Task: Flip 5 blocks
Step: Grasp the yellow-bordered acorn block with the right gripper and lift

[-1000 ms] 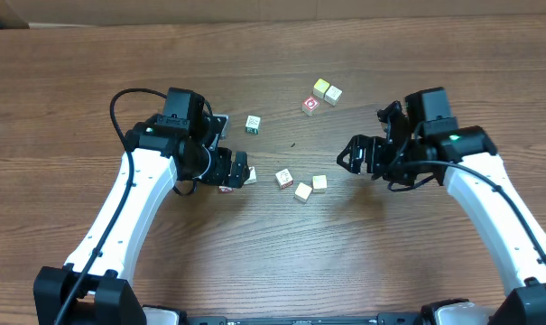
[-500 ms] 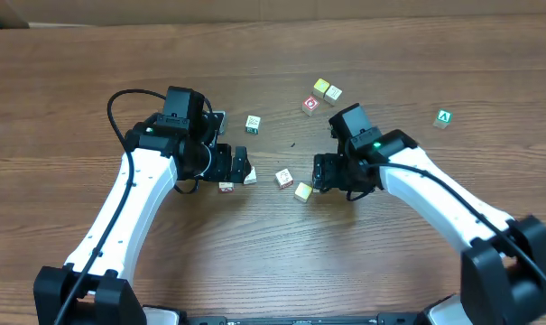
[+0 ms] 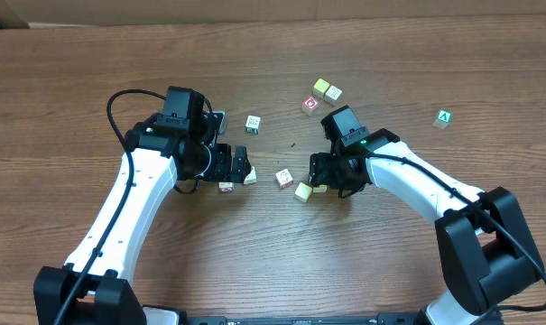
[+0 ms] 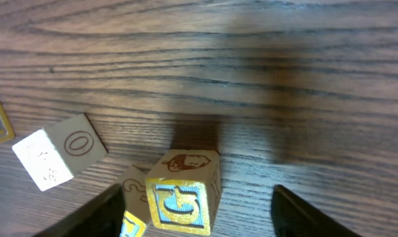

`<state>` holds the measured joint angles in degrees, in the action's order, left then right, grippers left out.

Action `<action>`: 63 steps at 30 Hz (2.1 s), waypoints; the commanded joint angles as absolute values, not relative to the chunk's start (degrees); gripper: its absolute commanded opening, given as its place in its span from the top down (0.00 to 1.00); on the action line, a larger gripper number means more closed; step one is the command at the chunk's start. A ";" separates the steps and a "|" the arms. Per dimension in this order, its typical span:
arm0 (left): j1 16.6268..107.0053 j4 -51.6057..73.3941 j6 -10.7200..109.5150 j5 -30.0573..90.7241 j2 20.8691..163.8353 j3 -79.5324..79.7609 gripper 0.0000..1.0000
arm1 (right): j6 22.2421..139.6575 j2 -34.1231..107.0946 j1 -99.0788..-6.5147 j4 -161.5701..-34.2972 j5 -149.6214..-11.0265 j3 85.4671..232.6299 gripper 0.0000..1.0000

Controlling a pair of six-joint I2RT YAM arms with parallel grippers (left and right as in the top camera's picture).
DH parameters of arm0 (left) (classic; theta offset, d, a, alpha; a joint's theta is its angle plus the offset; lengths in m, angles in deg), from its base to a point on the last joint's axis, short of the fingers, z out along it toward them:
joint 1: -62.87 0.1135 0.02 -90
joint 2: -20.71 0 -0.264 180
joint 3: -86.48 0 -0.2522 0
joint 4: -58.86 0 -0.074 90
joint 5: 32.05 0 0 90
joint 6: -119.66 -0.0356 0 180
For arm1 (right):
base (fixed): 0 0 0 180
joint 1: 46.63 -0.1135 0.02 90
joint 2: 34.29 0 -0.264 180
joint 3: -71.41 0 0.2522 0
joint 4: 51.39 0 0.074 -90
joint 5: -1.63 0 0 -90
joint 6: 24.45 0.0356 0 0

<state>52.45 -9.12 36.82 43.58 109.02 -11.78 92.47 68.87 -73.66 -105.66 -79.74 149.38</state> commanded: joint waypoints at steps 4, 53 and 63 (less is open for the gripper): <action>52.30 -9.09 37.39 43.29 109.21 -10.55 0.00 | 94.37 68.71 -73.64 -105.40 -79.29 149.25 0.40; 52.30 -8.79 37.39 43.34 109.21 -10.55 0.00 | 98.37 72.36 -75.82 -107.76 -79.83 153.90 0.82; 52.30 -8.55 37.39 43.32 109.21 -10.55 0.00 | 98.13 68.89 -75.82 -119.74 -85.89 161.31 0.89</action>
